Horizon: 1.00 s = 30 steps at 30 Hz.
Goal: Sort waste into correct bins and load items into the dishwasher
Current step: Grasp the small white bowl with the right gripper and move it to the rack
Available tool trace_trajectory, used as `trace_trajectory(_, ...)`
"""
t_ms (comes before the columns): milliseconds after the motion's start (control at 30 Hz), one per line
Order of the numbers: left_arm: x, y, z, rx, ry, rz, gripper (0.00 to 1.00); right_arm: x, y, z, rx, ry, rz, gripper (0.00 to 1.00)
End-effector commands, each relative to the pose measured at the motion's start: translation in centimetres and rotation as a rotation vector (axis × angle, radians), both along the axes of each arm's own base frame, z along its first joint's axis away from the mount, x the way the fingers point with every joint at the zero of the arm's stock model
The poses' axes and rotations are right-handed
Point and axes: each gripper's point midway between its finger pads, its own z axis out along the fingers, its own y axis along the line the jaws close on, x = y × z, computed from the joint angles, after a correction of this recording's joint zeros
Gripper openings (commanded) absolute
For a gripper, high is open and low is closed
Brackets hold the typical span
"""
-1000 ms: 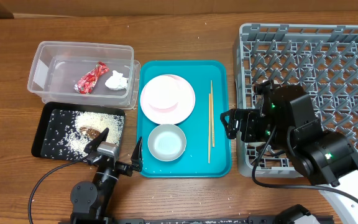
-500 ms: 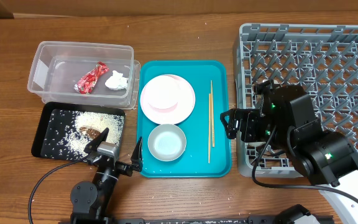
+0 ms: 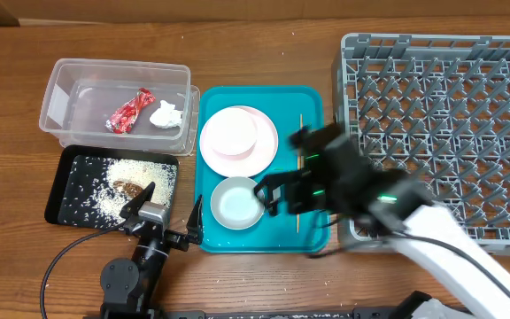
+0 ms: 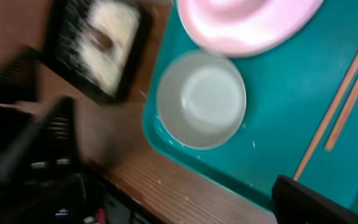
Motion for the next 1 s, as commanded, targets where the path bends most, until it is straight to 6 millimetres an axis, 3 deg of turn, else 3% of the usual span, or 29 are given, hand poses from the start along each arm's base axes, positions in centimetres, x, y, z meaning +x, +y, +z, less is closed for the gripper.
trace_trajectory(0, -0.1, -0.1, 0.1, 0.019, -0.017, -0.010, 1.00, 0.9, 0.5, -3.3, -0.135, 0.025, -0.108, 0.96)
trace_trajectory(200, -0.1, -0.1, 0.1, 0.019, -0.017, -0.010, 1.00, 2.0, 1.8, -9.6, -0.236, 0.128, -0.164, 0.78)
trace_trajectory(267, -0.1, -0.1, 0.1, 0.019, -0.017, -0.010, 1.00, 2.6, 2.5, -11.3, -0.243, 0.136, -0.164, 0.63)
trace_trajectory(433, -0.1, -0.1, 0.1, 0.019, -0.016, -0.010, 1.00, 2.7, 3.2, -14.6, -0.267, 0.192, -0.166, 0.50)
trace_trajectory(500, -0.1, -0.1, 0.1, 0.019, -0.016, -0.010, 1.00, 2.5, 3.2, -15.3, -0.279, 0.208, -0.166, 0.39)
trace_trajectory(533, -0.1, -0.1, 0.1, 0.019, -0.016, -0.010, 0.99, 2.4, 3.1, -15.3, -0.281, 0.213, -0.166, 0.28)
trace_trajectory(633, -0.1, -0.1, 0.1, 0.019, -0.016, -0.010, 1.00, 2.7, 2.7, -14.8, -0.280, 0.214, -0.178, 0.04)
trace_trajectory(700, -0.1, -0.1, 0.1, 0.019, -0.016, -0.010, 1.00, 3.1, 1.9, -13.9, -0.284, 0.209, -0.199, 0.04)
trace_trajectory(800, -0.1, -0.1, 0.1, 0.019, -0.016, -0.011, 1.00, 4.7, -0.4, -10.7, -0.304, 0.129, -0.266, 0.04)
trace_trajectory(967, -0.1, -0.1, 0.1, 0.019, -0.016, -0.010, 1.00, 7.1, -5.6, -3.2, -0.352, -0.128, -0.423, 0.04)
